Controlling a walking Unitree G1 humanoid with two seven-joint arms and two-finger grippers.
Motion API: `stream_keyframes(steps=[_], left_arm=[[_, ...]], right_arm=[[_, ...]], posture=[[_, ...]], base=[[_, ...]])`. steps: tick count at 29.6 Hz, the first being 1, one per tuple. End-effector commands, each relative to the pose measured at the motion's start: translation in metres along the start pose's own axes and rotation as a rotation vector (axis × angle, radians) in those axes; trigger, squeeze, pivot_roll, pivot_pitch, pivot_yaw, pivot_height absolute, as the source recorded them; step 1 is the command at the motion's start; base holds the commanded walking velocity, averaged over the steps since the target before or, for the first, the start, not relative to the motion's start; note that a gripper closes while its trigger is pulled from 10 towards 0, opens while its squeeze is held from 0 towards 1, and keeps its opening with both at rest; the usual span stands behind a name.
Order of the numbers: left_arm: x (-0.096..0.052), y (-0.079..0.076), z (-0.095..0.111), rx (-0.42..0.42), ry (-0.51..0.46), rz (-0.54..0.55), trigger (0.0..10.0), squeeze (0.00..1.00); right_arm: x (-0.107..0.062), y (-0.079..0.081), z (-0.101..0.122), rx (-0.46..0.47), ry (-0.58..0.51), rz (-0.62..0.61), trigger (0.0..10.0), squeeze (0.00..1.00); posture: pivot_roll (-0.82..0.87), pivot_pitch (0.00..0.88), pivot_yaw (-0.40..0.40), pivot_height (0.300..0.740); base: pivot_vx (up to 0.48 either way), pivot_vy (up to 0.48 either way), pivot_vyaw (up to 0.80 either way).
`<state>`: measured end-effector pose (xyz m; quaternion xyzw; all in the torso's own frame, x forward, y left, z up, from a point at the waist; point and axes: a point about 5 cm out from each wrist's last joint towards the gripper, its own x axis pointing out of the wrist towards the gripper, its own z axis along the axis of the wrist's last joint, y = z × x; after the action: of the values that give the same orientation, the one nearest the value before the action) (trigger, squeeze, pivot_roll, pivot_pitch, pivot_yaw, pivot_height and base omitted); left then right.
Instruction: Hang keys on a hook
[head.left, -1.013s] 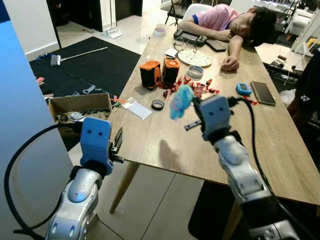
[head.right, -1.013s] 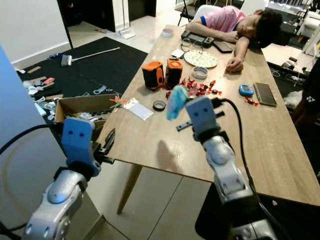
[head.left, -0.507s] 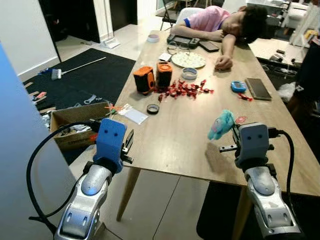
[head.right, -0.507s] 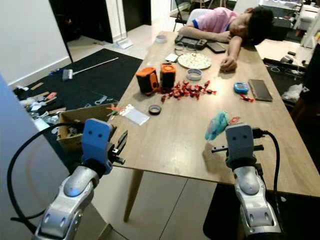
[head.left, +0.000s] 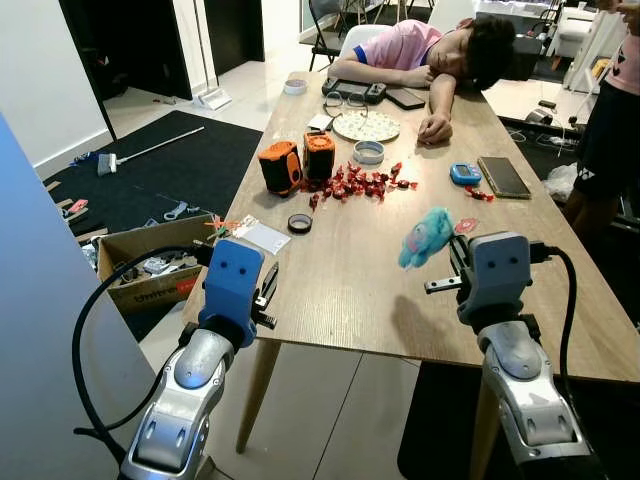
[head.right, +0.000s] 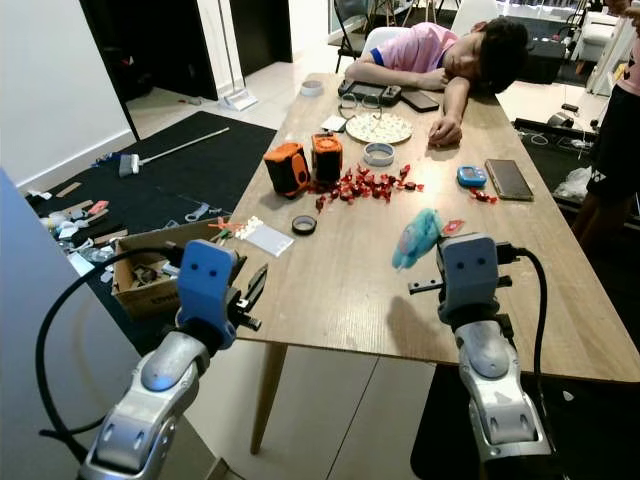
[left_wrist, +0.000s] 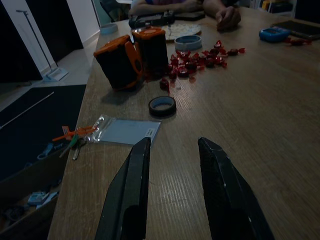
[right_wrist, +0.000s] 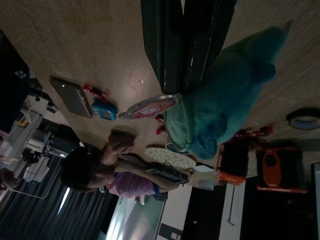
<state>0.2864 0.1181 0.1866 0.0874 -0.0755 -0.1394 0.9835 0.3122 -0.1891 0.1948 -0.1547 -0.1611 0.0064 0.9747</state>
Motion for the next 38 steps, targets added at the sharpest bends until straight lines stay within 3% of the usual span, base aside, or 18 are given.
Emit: stream_keyframes(steps=[1,3,10,26,38], left_arm=[[-0.003,0.002,-0.008,0.011,0.025,0.009,10.0,0.00],[-0.005,0.002,-0.010,0.015,0.029,0.017,10.0,0.00],[-0.008,0.003,-0.011,0.003,0.028,0.035,10.0,0.00],[-0.012,0.001,-0.012,0.001,0.030,0.041,10.0,0.00],[-0.013,0.003,-0.013,0.011,0.034,0.056,10.0,0.00]], right_arm=[[0.000,0.004,-0.003,0.001,0.006,0.015,10.0,0.00],[0.001,0.007,-0.005,0.056,0.018,0.016,10.0,0.00],[-0.001,0.015,-0.007,0.121,0.016,0.024,10.0,0.00],[0.000,0.017,-0.007,0.215,0.012,0.011,10.0,0.00],[0.002,0.022,-0.006,0.230,0.012,0.027,10.0,0.00]], posture=[[0.04,0.102,0.033,0.740],[0.06,0.101,0.027,0.740],[0.06,0.101,0.025,0.740],[0.08,0.118,0.016,0.740],[0.09,0.119,0.012,0.740]], base=[[0.000,0.000,0.00],[0.000,0.000,0.00],[0.000,0.000,0.00],[0.000,0.000,0.00],[0.000,0.000,0.00]])
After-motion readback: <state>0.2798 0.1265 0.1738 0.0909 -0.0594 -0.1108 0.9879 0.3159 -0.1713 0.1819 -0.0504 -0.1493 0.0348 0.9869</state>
